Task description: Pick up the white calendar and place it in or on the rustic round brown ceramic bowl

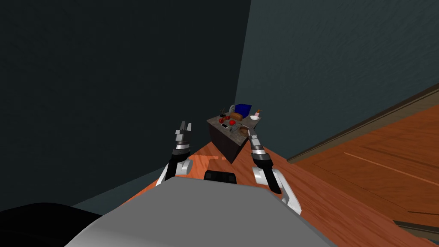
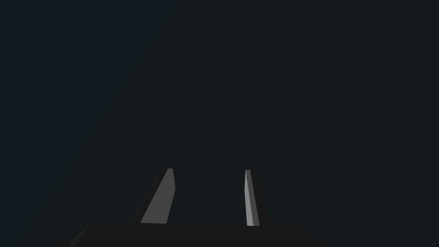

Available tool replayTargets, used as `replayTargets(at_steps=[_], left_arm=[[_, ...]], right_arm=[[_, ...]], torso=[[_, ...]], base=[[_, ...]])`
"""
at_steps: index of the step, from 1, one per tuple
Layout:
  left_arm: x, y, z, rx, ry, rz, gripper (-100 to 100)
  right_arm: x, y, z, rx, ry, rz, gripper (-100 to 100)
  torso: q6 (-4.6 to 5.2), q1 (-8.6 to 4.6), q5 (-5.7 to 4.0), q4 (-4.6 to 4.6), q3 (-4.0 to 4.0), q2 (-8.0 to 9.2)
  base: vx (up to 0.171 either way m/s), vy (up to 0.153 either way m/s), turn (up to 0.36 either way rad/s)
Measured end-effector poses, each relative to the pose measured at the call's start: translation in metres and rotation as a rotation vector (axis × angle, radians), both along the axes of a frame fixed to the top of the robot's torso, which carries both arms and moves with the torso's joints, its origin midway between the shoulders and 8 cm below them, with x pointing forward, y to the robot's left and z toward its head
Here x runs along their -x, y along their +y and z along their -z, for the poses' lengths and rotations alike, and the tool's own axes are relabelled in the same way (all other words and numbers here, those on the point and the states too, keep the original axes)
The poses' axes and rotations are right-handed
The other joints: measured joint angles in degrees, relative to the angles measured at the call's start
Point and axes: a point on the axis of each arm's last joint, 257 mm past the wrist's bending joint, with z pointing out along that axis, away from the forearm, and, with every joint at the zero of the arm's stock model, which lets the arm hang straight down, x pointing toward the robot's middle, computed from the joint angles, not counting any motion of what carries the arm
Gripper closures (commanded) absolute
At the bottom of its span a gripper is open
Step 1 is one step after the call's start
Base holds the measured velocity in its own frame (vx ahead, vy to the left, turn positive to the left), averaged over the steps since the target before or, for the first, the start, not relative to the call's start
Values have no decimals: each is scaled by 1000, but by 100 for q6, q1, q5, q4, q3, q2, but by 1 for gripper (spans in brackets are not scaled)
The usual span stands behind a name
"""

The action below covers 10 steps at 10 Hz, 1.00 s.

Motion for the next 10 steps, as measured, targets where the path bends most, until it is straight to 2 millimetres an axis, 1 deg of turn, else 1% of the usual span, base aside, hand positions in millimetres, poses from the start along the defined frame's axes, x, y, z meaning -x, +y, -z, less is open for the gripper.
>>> replayTargets(at_steps=[6, 10], left_arm=[[0, 0, 0, 0, 0, 0, 0], [0, 0, 0, 0, 0, 0, 0]], right_arm=[[-23, -3, 37, 150, 110, 63, -100], [-36, -14, 64, 253, 189, 128, -100]], torso=[[0, -2, 0, -1, -2, -4], [0, -4, -1, -1, -4, -7]], base=[[-38, 80, -13], [-20, 80, -15]])
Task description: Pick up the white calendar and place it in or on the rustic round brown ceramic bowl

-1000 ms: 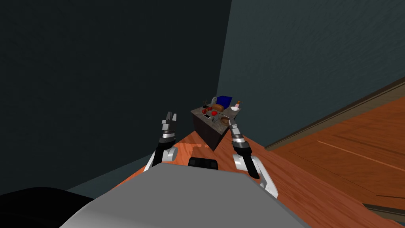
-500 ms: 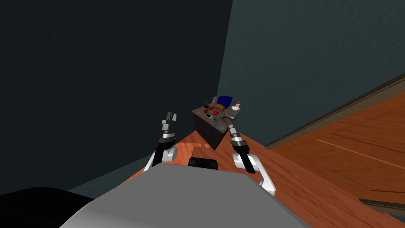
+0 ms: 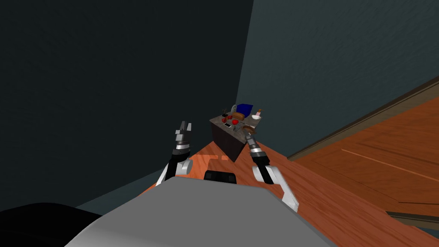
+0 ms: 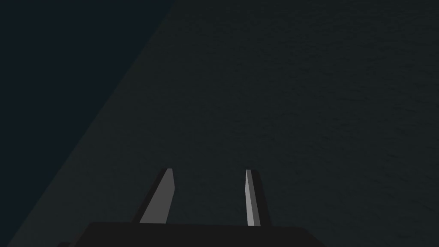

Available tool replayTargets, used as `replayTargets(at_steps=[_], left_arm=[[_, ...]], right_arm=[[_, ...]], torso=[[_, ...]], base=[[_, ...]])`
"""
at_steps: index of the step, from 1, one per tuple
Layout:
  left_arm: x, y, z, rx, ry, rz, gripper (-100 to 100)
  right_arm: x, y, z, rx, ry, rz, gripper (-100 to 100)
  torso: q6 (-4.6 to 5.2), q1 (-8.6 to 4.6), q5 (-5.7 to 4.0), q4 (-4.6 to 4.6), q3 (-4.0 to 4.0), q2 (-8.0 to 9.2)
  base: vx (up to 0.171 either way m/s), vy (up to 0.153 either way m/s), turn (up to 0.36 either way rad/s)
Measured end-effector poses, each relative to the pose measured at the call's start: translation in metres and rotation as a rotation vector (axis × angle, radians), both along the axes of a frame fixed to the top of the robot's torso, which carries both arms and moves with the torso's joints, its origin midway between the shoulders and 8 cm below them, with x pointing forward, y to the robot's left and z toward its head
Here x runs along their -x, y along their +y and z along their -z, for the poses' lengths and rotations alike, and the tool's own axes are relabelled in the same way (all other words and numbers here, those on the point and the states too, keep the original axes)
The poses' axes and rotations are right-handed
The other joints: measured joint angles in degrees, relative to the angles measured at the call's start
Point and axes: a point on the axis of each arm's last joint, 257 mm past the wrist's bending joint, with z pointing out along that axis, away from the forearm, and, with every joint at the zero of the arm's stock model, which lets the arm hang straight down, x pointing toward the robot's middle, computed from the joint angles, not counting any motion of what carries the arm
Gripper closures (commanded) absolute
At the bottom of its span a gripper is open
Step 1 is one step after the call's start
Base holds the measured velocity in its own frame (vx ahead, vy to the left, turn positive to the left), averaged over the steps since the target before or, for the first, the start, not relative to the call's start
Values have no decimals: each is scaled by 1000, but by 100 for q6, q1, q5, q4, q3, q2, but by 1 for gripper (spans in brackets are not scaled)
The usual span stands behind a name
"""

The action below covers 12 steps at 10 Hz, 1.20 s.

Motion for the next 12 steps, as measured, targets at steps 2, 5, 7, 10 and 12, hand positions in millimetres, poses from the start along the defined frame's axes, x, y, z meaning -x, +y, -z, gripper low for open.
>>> replayTargets(at_steps=[2, 5, 7, 10, 12], left_arm=[[0, 0, 0, 0, 0, 0, 0], [0, 0, 0, 0, 0, 0, 0], [0, 0, 0, 0, 0, 0, 0], [0, 0, 0, 0, 0, 0, 0], [0, 0, 0, 0, 0, 0, 0]], right_arm=[[-8, -6, 15, 49, 38, 37, -100], [-14, -17, 30, 117, 79, 85, -100], [-19, -26, 43, 166, 110, 124, -100], [-24, -39, 58, 227, 147, 175, -100], [-29, -49, 67, 271, 175, 217, -100]], torso=[[0, 4, 1, -1, -2, -4], [0, -12, -2, -1, -2, -3], [0, -5, -1, -1, -2, -4], [0, -10, -1, -2, -4, -8], [0, -3, 0, -2, -6, -10]], base=[[-6, 88, -12], [-15, 54, -7], [-3, 73, -13], [-1, 61, -7], [14, 73, -12]])
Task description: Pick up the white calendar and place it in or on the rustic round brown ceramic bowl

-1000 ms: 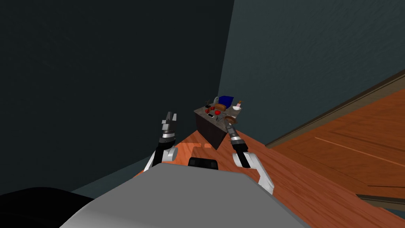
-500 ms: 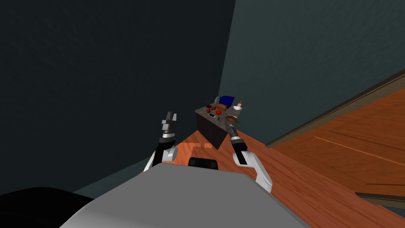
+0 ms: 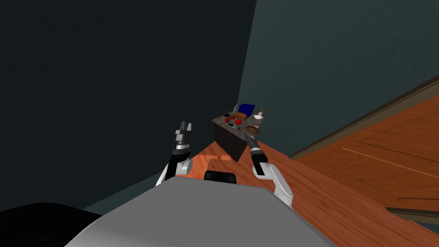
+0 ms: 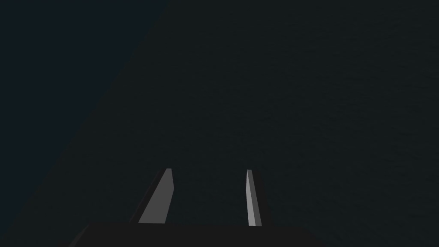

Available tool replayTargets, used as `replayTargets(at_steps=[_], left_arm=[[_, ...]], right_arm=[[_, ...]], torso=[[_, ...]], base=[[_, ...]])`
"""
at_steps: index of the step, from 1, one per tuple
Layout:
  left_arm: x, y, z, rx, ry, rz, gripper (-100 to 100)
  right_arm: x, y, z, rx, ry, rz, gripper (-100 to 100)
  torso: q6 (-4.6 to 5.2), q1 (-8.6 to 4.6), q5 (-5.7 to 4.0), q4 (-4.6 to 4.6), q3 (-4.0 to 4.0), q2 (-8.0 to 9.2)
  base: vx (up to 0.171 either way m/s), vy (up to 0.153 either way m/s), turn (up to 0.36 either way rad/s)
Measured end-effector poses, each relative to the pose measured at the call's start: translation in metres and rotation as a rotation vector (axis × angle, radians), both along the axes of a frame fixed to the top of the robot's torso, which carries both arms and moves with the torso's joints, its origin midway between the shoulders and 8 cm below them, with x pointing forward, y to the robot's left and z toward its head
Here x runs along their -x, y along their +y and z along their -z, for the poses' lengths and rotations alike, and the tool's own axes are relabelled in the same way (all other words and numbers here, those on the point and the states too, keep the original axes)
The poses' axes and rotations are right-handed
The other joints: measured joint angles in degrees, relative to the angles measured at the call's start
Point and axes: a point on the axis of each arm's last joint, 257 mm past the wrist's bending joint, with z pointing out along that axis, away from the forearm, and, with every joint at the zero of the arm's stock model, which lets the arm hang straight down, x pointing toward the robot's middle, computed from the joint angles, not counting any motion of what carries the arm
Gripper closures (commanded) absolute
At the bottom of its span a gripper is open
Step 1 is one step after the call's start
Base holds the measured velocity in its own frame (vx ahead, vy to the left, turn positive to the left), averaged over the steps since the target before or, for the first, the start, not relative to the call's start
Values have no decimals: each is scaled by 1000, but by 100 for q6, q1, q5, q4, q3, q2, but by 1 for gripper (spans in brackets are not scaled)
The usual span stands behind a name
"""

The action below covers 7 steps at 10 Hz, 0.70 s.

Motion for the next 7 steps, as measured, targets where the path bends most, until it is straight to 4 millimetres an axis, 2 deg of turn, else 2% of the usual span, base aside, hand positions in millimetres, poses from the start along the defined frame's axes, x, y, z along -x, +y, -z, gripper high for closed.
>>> replayTargets(at_steps=[7], left_arm=[[0, 0, 0, 0, 0, 0, 0]], right_arm=[[-8, -43, 38, 164, 93, 165, -100]], torso=[[0, -1, 0, -5, -13, -23]], base=[[50, 76, -10]])
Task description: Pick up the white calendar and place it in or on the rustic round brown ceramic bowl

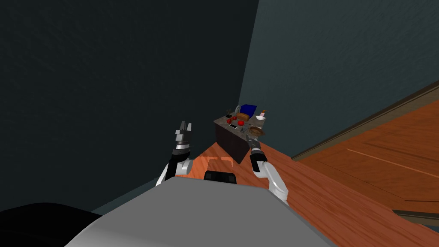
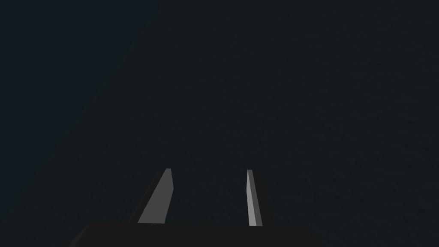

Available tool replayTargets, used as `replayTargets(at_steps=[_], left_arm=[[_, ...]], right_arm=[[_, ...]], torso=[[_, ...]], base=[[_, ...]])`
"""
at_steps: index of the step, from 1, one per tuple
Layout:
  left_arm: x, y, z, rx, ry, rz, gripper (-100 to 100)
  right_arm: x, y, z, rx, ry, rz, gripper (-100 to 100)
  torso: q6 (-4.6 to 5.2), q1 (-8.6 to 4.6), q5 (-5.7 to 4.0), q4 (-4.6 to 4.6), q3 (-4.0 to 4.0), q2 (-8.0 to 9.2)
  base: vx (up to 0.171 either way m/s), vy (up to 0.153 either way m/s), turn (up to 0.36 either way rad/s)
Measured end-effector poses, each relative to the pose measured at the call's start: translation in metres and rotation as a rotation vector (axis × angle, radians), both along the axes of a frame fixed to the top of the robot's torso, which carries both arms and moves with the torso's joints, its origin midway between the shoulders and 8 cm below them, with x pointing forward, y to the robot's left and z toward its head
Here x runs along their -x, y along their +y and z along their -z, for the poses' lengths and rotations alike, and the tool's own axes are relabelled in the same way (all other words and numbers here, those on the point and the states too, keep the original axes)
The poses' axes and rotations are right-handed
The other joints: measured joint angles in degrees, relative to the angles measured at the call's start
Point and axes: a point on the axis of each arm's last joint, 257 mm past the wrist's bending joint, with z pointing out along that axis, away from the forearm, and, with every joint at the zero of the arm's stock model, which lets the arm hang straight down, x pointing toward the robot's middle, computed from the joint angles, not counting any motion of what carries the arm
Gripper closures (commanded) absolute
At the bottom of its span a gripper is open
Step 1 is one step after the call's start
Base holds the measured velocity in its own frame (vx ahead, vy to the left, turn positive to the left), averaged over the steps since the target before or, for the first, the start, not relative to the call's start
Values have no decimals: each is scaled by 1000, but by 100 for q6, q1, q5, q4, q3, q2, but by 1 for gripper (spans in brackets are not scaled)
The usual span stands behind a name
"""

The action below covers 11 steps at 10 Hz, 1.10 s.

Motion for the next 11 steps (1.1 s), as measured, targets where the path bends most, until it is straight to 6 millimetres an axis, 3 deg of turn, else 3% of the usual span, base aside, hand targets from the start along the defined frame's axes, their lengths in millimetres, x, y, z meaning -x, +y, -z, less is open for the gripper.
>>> replayTargets(at_steps=[7, 11], left_arm=[[0, 0, 0, 0, 0, 0, 0], [0, 0, 0, 0, 0, 0, 0]], right_arm=[[1, -37, 23, 154, 65, 152, -100], [5, -57, 39, 247, 109, 248, -100]], torso=[[0, 1, 1, -4, -8, -12], [0, 5, 1, -6, -14, -24]], base=[[94, 72, -8], [144, 87, -18]])
